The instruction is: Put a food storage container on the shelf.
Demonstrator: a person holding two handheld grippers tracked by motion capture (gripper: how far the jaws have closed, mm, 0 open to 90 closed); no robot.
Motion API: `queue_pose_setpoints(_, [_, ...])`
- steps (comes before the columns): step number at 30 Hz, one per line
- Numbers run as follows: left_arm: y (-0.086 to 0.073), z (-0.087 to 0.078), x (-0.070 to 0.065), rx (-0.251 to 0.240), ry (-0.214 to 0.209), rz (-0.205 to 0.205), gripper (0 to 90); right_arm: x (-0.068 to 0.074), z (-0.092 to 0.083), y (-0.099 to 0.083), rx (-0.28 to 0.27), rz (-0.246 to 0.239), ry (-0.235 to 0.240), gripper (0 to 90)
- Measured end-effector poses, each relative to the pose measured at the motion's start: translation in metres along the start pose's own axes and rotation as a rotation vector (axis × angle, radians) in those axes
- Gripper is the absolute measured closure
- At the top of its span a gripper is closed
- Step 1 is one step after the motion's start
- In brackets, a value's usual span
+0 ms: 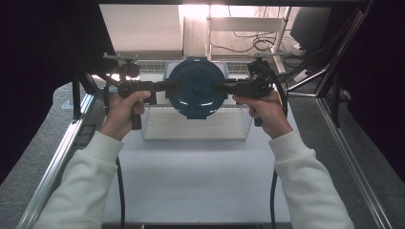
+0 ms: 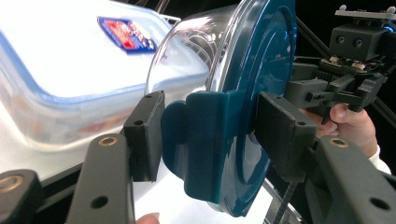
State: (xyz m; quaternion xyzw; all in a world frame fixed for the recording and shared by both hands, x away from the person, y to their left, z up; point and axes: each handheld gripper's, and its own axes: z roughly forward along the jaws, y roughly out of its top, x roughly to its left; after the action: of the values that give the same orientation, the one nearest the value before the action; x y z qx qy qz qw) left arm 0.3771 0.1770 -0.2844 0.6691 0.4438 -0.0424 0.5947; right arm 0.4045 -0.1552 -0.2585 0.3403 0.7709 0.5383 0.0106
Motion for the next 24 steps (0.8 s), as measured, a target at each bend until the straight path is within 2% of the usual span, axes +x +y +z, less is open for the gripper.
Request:
queue_pose_setpoints(7, [0.017, 0.002, 0.002, -0.009, -0.01, -0.009, 44.1, -0.003, 0.0, 0.015, -0.001, 0.007, -0.007, 41.9])
queue_pose_setpoints(12, [0.031, 0.002, 0.003, -0.02, -0.02, -0.015, 44.2, -0.005, -0.001, 0.035, -0.006, 0.004, -0.014, 42.0])
queue_pose_setpoints(19, [0.048, 0.003, 0.004, -0.013, -0.011, -0.015, 44.1, -0.012, 0.001, 0.05, 0.0, 0.015, -0.005, 42.0])
queue_pose_setpoints(24, [0.061, 0.006, 0.008, -0.021, -0.013, -0.033, 44.2, -0.017, 0.003, 0.061, -0.012, 0.032, -0.006, 42.0])
